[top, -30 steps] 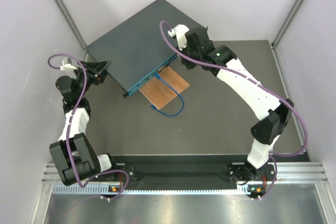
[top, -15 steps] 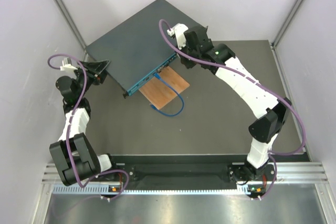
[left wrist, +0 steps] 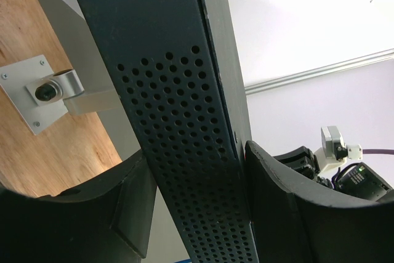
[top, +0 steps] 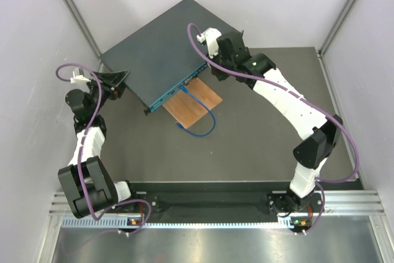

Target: Insert the plug into the switch port

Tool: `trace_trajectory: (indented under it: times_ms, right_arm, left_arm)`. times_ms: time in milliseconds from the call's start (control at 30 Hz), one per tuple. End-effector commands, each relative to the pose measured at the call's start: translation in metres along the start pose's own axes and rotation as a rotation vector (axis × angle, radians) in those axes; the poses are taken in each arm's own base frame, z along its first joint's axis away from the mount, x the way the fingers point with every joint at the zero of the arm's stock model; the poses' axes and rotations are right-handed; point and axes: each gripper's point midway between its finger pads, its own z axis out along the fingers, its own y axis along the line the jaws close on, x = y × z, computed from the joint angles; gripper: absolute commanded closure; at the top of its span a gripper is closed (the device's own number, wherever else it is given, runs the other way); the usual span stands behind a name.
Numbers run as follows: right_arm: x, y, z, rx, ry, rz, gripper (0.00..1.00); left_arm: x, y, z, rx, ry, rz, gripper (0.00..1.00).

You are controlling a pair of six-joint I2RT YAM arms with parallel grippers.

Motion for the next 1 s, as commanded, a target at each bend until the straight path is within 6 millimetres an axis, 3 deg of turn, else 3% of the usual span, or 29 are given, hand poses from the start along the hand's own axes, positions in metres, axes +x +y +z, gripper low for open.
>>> trace_trajectory:
  times_ms: [0,200,433,667,967]
  right_arm:
    - [-0.088,0.04,-0.005,-0.162,-0.339,0.033,1.0]
    - [-0.107,0.047,-0.013,-0.196,-0.373,0.019,1.0]
    - [-0.112,0.061,-0.02,-0.191,-0.376,-0.035,1.0]
    - [-0.113,0.064,-0.003,-0.181,-0.376,-0.021,1.0]
    - [-0.133,0.069,-0.008,-0.214,-0.448,0.013,1.0]
  left_arm:
    - [0.035,-0.006,0.002,0.061,0.124,0.131,1.0]
    - [0.036,-0.006,0.003,0.061,0.126,0.131,1.0]
    - [0.038,-0.005,0.003,0.055,0.131,0.136,1.0]
    - [0.038,-0.006,0.005,0.056,0.132,0.132,1.0]
    - [0.038,-0.005,0.006,0.056,0.132,0.133,1.0]
